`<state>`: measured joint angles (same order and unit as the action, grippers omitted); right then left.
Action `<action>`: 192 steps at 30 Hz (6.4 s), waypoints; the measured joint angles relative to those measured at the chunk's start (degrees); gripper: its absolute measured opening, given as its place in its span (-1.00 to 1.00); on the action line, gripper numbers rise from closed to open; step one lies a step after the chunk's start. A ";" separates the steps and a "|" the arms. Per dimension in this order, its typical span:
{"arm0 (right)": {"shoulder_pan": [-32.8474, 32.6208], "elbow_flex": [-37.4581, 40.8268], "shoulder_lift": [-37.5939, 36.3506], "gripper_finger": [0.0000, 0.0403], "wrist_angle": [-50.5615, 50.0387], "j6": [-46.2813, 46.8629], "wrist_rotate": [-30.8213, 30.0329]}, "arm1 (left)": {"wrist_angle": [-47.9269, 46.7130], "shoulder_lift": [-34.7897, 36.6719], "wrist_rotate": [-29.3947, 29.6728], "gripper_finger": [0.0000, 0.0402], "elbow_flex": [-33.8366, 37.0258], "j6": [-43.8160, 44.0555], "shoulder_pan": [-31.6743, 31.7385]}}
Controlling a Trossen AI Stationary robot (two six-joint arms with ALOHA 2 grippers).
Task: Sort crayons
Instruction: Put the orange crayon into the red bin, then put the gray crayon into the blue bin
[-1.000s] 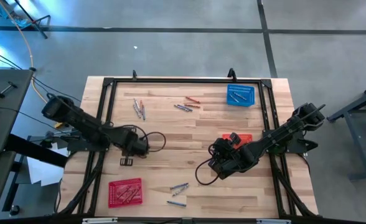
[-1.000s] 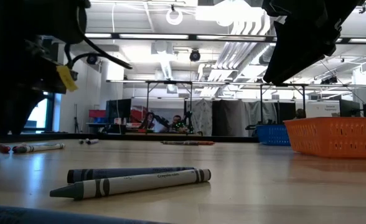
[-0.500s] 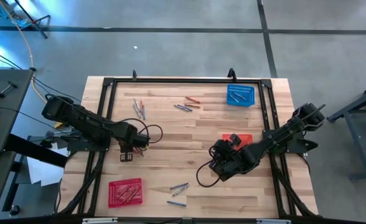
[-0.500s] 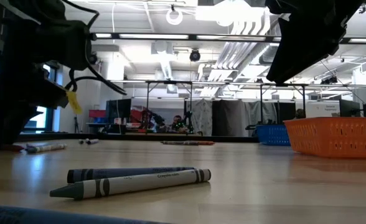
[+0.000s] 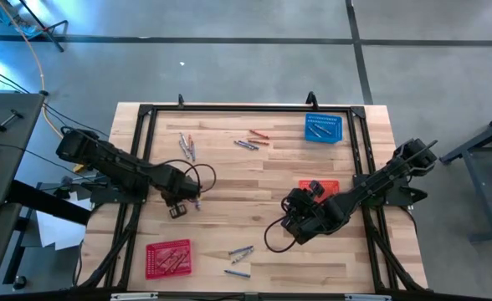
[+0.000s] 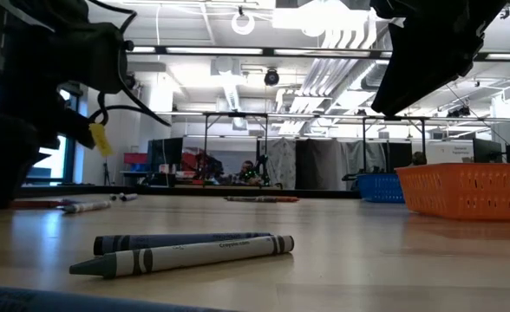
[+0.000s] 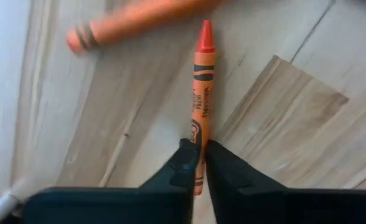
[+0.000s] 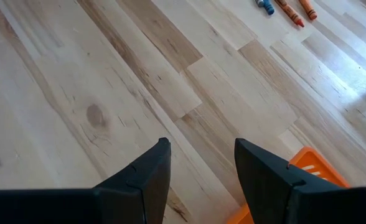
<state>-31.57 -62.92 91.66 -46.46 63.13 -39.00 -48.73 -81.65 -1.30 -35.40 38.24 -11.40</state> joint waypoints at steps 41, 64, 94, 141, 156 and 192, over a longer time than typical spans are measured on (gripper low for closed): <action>15.41 0.02 17.46 -0.15 35.77 -27.16 18.01 | -0.91 -1.28 5.40 -1.00 -29.70 46.47 -46.28; 18.10 0.00 16.78 -0.15 35.98 -35.14 22.78 | 5.03 -14.62 -5.16 -0.65 -29.68 44.04 -41.75; 13.03 -0.02 -0.82 -0.15 15.14 -26.71 10.07 | -3.19 -1.43 42.33 -0.73 -29.73 22.18 -29.58; 4.52 0.00 -4.72 -0.15 8.10 -14.95 2.39 | 21.94 -25.86 12.35 -0.42 -29.68 -11.30 6.59; 4.51 0.00 -4.72 -0.15 8.11 -15.13 2.37 | 22.01 -25.86 13.86 -0.42 -29.68 -9.67 8.83; 4.50 0.01 -4.72 -0.15 7.99 -15.57 2.10 | 28.18 -23.90 11.82 -0.42 -29.68 -30.76 -2.86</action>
<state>-27.07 -62.90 86.94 -38.47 47.57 -36.90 -20.55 -105.54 10.52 -65.08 7.48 -14.25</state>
